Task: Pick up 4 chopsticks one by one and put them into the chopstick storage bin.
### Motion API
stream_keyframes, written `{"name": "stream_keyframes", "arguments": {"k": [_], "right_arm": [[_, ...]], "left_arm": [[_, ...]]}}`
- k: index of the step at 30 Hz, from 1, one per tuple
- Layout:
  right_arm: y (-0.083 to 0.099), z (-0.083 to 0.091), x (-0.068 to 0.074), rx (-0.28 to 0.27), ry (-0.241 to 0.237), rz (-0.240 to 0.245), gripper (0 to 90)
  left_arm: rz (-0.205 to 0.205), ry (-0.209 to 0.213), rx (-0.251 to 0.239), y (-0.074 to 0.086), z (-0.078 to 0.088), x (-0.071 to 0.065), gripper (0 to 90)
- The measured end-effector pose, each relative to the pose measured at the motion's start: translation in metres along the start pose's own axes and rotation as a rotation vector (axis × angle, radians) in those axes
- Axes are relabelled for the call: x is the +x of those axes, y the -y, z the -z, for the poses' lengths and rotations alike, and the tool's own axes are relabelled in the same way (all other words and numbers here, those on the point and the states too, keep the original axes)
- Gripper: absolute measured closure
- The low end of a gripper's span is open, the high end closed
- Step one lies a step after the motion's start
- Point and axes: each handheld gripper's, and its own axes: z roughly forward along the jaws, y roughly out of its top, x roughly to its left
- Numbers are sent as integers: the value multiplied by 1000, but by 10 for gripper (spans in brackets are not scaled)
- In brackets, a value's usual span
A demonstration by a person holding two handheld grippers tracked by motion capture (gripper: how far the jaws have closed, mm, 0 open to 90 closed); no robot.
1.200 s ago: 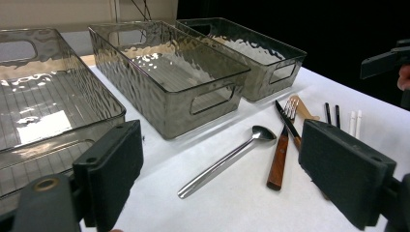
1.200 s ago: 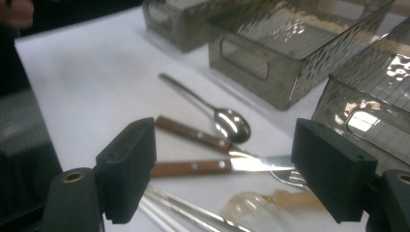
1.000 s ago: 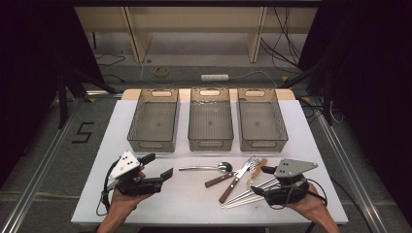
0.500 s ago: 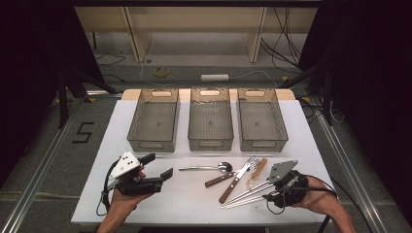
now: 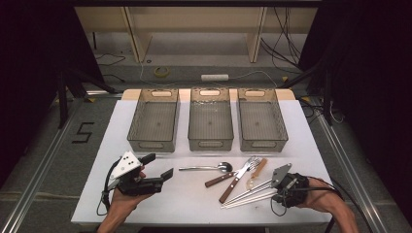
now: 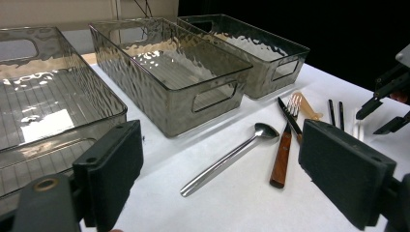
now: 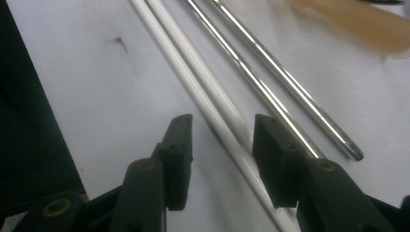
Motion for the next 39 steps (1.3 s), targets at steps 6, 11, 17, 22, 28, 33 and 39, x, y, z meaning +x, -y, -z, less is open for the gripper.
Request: {"name": "stream_keyframes", "arguments": {"k": [6,11,17,22,28,33,39], "right_arm": [[0,-5,-3,22,-7,17,648],[-2,-6,-4,38,-15,30,675],[-4,-7,-5,66,-34,51,691],[-6,-7,-6,81,-54,66,703],[-7,-9,-2,110,-60,82,717],[-8,-9,-1,119,-59,120,743],[-10,-9,3,133,-58,182,780]], "left_arm": [[1,0,2,0,0,0,155],[0,-1,2,0,0,0,155],[1,0,2,0,0,0,155],[-2,-1,4,0,0,0,156],[0,-1,5,0,0,0,156],[-7,0,8,0,0,0,156],[-7,-1,9,0,0,0,156]]}}
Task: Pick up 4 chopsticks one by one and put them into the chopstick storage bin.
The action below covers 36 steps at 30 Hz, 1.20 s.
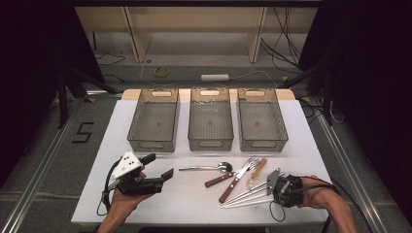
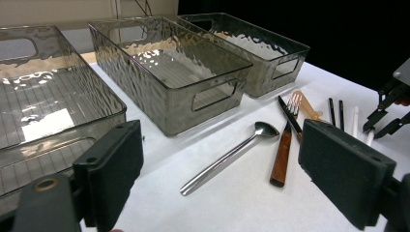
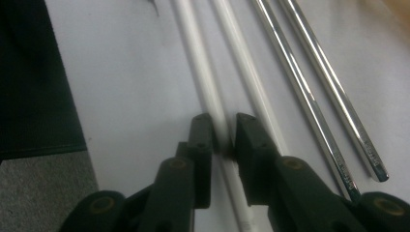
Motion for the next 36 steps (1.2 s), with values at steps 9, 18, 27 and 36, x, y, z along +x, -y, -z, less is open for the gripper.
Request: {"name": "stream_keyframes", "arguments": {"k": [9,18,27,36], "right_arm": [[0,0,4,-1,4,77,827],[2,1,4,-16,-20,105,852],[1,18,5,-62,-1,90,853],[-23,38,9,-133,55,120,853]], "left_arm": [[-1,0,0,0,0,0,156],[-2,0,0,0,0,0,156],[-13,17,16,0,-3,-2,156],[-113,70,80,-2,-14,-19,155]]}}
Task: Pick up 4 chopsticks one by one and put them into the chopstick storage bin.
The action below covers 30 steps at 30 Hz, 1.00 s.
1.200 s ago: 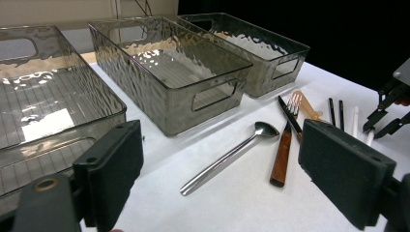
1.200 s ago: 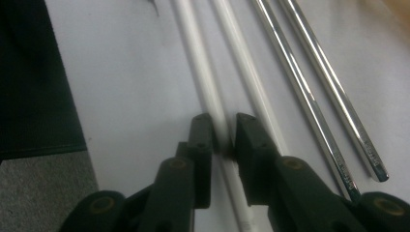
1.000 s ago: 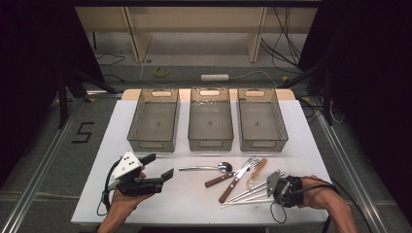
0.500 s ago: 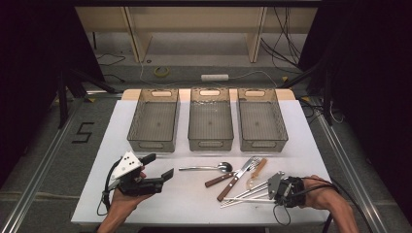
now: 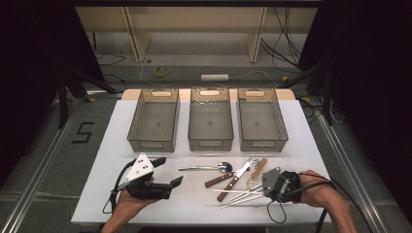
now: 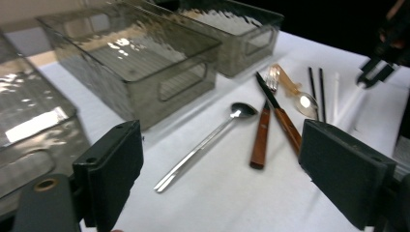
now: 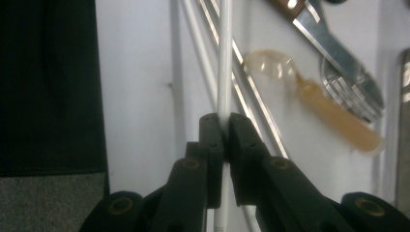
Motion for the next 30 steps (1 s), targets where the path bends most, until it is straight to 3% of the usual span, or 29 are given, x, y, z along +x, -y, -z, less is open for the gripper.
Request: {"name": "stream_keyframes", "arguments": {"k": [4,12,21,25,27,30], "right_arm": [[-13,1,-3,-5,10,16,854],[-55,-2,-6,-20,26,84,853],[-77,-5,-6,-21,41,117,853],[-86,-6,-4,-19,50,136,853],[-88,-6,-4,-20,55,141,853],[-92,-6,-3,-18,54,152,853]], "left_arm": [[-41,39,52,-2,-9,-9,156],[-115,118,147,-5,-22,-25,182],[-158,178,213,-9,-34,-38,227],[-220,175,253,-7,-41,-44,250],[-239,205,269,-7,-43,-47,281],[-284,212,291,-7,-48,-54,324]]}}
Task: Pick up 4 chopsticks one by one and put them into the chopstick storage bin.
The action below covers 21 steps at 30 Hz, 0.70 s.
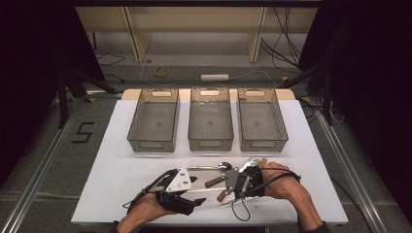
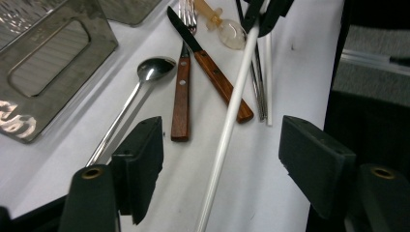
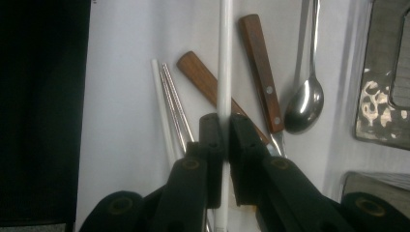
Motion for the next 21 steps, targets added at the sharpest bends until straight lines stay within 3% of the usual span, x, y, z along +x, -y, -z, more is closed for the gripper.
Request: {"name": "stream_keyframes", "arguments": {"k": [7,21], "right_arm": [[-12,-3,2,5,-10,45,853],[-24,-9,8,21,-10,68,853]], "left_arm": [[-45,29,52,0,-7,-3,446],[-98,65,120,-1,-9,-5,665]]}}
